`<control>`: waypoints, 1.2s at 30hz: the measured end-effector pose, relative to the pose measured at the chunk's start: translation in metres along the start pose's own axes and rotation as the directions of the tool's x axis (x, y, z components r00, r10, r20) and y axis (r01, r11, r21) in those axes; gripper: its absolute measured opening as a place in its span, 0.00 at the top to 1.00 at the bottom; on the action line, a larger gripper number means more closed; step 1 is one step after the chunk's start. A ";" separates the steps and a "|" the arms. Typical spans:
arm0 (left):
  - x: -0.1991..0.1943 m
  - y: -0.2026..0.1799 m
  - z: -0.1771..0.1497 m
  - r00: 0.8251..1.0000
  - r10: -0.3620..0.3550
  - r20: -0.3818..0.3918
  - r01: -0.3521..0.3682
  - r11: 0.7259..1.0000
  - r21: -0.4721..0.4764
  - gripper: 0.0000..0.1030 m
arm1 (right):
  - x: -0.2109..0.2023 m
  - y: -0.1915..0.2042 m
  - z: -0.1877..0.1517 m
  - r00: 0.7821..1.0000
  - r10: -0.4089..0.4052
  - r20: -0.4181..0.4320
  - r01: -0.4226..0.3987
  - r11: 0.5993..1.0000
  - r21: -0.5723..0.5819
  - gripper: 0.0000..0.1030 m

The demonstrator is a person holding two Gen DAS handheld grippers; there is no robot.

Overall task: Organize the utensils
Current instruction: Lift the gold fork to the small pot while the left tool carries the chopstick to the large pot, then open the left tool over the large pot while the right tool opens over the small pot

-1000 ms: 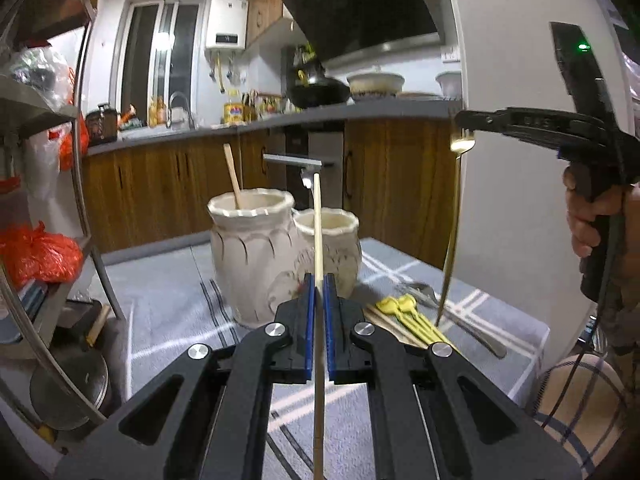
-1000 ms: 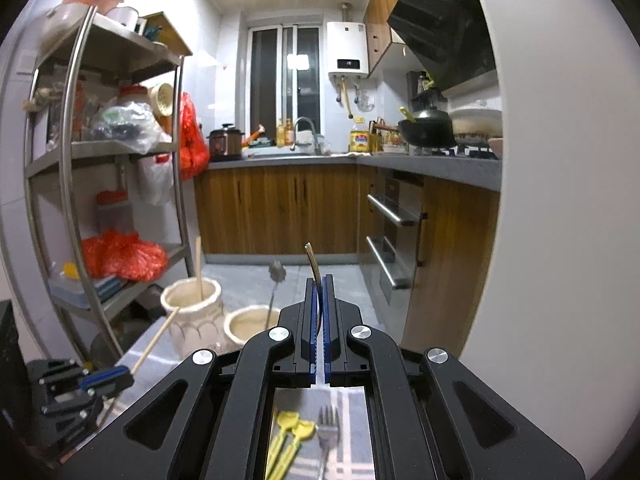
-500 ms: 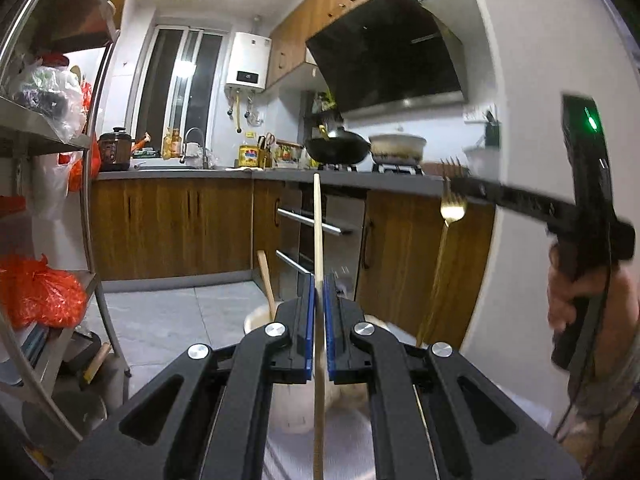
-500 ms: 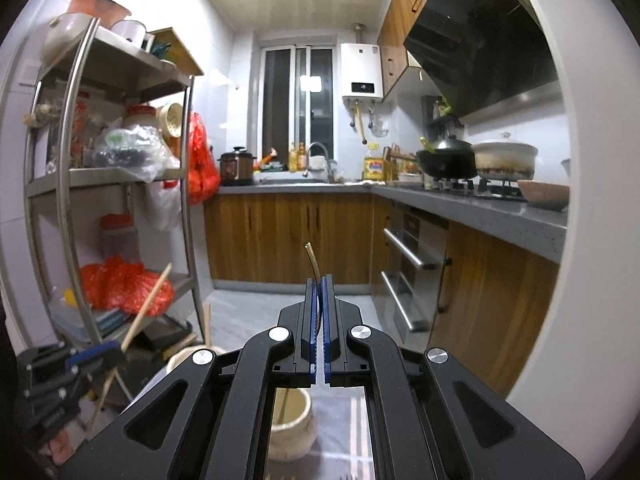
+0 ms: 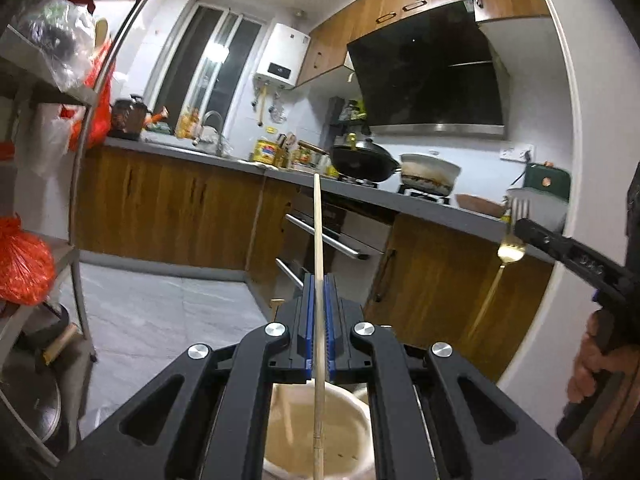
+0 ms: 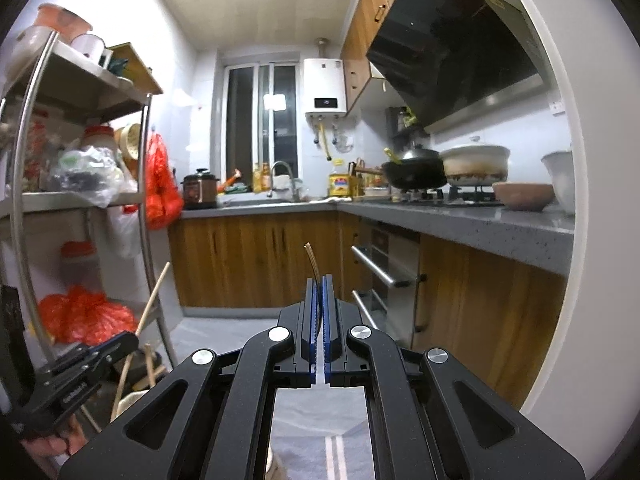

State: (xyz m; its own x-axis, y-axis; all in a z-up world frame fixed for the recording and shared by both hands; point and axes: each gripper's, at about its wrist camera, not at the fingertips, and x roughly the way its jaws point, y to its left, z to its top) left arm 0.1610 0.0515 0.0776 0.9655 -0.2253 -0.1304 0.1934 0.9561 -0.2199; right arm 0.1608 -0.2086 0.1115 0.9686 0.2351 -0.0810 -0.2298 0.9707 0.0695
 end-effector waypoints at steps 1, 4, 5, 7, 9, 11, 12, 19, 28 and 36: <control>0.003 -0.003 -0.002 1.000 0.021 0.009 -0.022 1.000 0.022 0.96 | 0.003 -0.001 -0.002 1.000 0.001 -0.003 -0.001 1.000 0.002 0.97; 0.012 -0.010 -0.007 0.998 0.064 0.028 -0.065 0.996 0.066 0.96 | 0.013 -0.002 -0.009 1.000 0.015 -0.018 -0.015 1.000 0.004 0.97; 0.013 -0.012 -0.009 0.997 0.067 0.029 -0.069 0.995 0.076 0.96 | 0.015 0.000 -0.011 0.999 0.022 -0.028 -0.022 1.000 0.001 0.97; 0.009 -0.015 -0.014 0.997 0.070 0.030 -0.072 0.993 0.097 0.96 | 0.018 0.003 -0.016 0.998 0.032 -0.047 -0.033 0.999 -0.013 0.97; 0.003 -0.019 -0.019 0.997 0.077 0.029 -0.080 0.989 0.124 0.96 | 0.020 0.006 -0.020 0.997 0.037 -0.065 -0.039 0.999 -0.031 0.97; -0.005 -0.022 -0.024 0.996 0.085 0.021 -0.087 0.985 0.151 0.96 | 0.023 0.009 -0.026 0.995 0.041 -0.085 -0.045 0.998 -0.042 0.97; -0.009 -0.024 -0.026 0.996 0.093 0.009 -0.093 0.982 0.166 0.96 | 0.025 0.011 -0.029 0.993 0.049 -0.104 -0.054 0.997 -0.049 0.97; -0.027 -0.020 -0.036 0.987 0.144 -0.071 -0.129 0.975 0.183 0.96 | 0.030 0.025 -0.049 0.982 0.056 -0.181 -0.075 0.992 -0.099 0.97; -0.030 -0.009 -0.049 0.977 0.185 -0.105 -0.164 0.969 0.184 0.96 | 0.035 0.031 -0.057 0.974 0.062 -0.217 -0.085 0.991 -0.100 0.97; -0.034 -0.012 -0.051 0.978 0.191 -0.083 -0.171 0.964 0.202 0.85 | 0.039 0.026 -0.059 0.973 0.050 -0.225 -0.071 0.994 -0.086 0.97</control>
State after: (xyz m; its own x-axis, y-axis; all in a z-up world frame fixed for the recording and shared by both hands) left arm 0.1173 0.0382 0.0351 0.9669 -0.0532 -0.2497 0.0564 0.9984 0.0055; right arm 0.1870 -0.1713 0.0519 0.9096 0.2887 -0.2987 -0.3057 0.9521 -0.0106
